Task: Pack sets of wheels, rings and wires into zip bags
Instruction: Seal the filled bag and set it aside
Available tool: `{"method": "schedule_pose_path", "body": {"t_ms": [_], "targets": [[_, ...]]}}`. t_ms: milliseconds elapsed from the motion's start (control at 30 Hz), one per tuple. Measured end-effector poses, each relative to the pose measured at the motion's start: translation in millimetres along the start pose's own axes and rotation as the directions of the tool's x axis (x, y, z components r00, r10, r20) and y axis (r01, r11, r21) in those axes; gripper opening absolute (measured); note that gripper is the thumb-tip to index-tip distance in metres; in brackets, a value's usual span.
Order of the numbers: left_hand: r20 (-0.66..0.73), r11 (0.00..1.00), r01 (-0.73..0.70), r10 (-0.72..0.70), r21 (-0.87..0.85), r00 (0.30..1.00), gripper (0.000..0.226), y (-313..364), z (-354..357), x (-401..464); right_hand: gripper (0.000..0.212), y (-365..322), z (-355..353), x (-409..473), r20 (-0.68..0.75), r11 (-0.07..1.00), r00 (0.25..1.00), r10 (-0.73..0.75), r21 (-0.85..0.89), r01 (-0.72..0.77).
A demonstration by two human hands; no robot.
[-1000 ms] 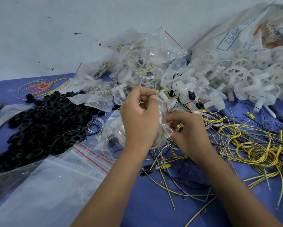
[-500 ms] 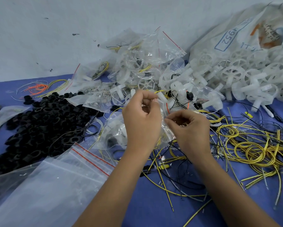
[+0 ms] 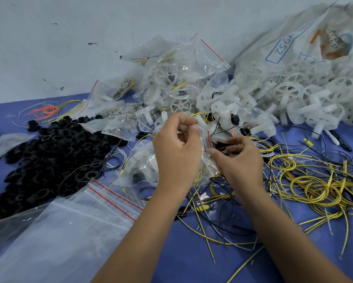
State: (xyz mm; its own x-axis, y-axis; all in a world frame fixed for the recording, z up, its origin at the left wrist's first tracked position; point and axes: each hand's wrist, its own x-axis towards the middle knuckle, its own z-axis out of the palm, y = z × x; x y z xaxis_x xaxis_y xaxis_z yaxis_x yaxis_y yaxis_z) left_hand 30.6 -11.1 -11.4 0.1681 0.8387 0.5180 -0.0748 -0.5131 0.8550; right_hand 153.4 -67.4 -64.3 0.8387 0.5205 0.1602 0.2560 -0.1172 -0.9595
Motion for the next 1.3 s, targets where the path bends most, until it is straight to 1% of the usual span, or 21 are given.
{"method": "schedule_pose_path", "body": {"t_ms": [67,167,267,333,433,500,533,600,667,733,767,833,867,933,1000,1067,1100,1133,1167,1233,1300], "targets": [[0.003,1.000,0.003,-0.003,-0.004,1.000,0.012,-0.4,0.3,-0.2,0.036,1.2,0.1,1.1,0.040,0.999,0.999,0.031,0.037,-0.033],[0.004,1.000,0.002,-0.002,-0.007,1.000,0.012,-0.2,0.0,0.4,0.028,-4.6,-0.8,-2.3,0.083,0.974,0.997,-0.006,0.226,-0.013],[0.005,1.000,0.008,-0.008,-0.012,1.000,0.012,-0.3,-0.4,0.3,0.030,-14.7,-2.5,-5.4,0.046,0.943,0.979,-0.200,0.281,0.180],[0.011,0.999,0.025,-0.024,-0.025,1.000,0.012,0.1,0.0,0.0,0.021,-18.5,-2.5,-7.3,0.143,0.899,0.923,-0.357,0.322,0.298],[0.024,0.999,0.021,-0.021,-0.023,0.999,0.014,2.3,1.5,-0.1,0.017,-18.7,0.5,-9.3,0.322,0.894,0.836,-0.444,0.228,0.386],[0.071,0.999,0.007,-0.004,-0.036,0.997,0.014,5.6,3.8,-1.6,0.014,-14.6,2.1,-7.3,0.408,0.877,0.792,-0.454,0.047,0.478],[0.115,0.999,0.000,0.006,-0.049,0.993,0.014,7.3,5.5,-3.3,0.014,-11.8,3.0,-6.2,0.411,0.863,0.801,-0.436,-0.062,0.501],[0.210,0.997,-0.009,0.024,-0.075,0.977,0.013,11.1,9.8,-7.4,0.016,-8.3,3.0,-6.1,0.400,0.891,0.842,-0.363,-0.115,0.439],[0.279,0.996,-0.014,0.039,-0.091,0.959,0.014,13.2,13.2,-11.7,0.021,-9.6,0.1,-8.4,0.410,0.948,0.872,-0.269,-0.045,0.314],[0.291,0.996,-0.018,0.044,-0.090,0.956,0.015,12.2,13.2,-13.0,0.011,-13.8,-5.2,-9.6,0.423,0.965,0.871,-0.250,0.037,0.259],[0.272,0.996,-0.016,0.038,-0.085,0.962,0.015,10.8,12.3,-12.2,0.013,-14.2,-8.1,-8.9,0.457,0.957,0.844,-0.282,0.067,0.283],[0.201,0.996,0.021,-0.003,-0.089,0.980,0.015,7.7,7.8,-7.4,0.031,-16.7,-10.1,-10.2,0.558,0.921,0.741,-0.374,0.126,0.369],[0.162,0.992,0.054,-0.035,-0.114,0.986,0.015,7.0,5.1,-3.8,0.039,-19.2,-10.4,-11.4,0.583,0.921,0.719,-0.380,0.165,0.353],[0.086,0.974,0.116,-0.101,-0.195,0.991,0.015,7.0,-1.8,5.2,0.048,-22.5,-11.4,-13.4,0.518,0.904,0.741,-0.427,0.239,0.354],[0.030,0.936,0.163,-0.162,-0.313,0.986,0.016,9.1,-9.8,14.6,0.043,-24.6,-14.0,-15.2,0.335,0.840,0.779,-0.530,0.330,0.430],[-0.004,0.896,0.174,-0.192,-0.409,0.981,0.016,12.6,-17.8,23.1,0.041,-26.3,-15.6,-12.2,0.174,0.773,0.765,-0.620,0.300,0.559],[-0.017,0.877,0.169,-0.198,-0.449,0.980,0.017,14.7,-21.3,26.2,0.041,-25.6,-15.0,-10.3,0.135,0.759,0.757,-0.640,0.267,0.594],[-0.027,0.859,0.161,-0.199,-0.486,0.980,0.017,16.9,-24.0,28.7,0.043,-24.8,-13.3,-9.9,0.119,0.775,0.777,-0.618,0.253,0.579],[-0.032,0.840,0.153,-0.198,-0.520,0.980,0.017,19.2,-25.6,30.5,0.048,-25.0,-10.3,-10.8,0.132,0.814,0.819,-0.558,0.281,0.509],[-0.020,0.809,0.147,-0.192,-0.569,0.981,0.017,23.4,-25.6,31.5,0.063,-25.4,-1.8,-14.8,0.252,0.892,0.885,-0.392,0.340,0.299],[0.027,0.809,0.148,-0.162,-0.569,0.986,0.016,25.5,-21.9,28.7,0.061,-22.3,6.3,-17.6,0.362,0.916,0.876,-0.320,0.354,0.189]]}}
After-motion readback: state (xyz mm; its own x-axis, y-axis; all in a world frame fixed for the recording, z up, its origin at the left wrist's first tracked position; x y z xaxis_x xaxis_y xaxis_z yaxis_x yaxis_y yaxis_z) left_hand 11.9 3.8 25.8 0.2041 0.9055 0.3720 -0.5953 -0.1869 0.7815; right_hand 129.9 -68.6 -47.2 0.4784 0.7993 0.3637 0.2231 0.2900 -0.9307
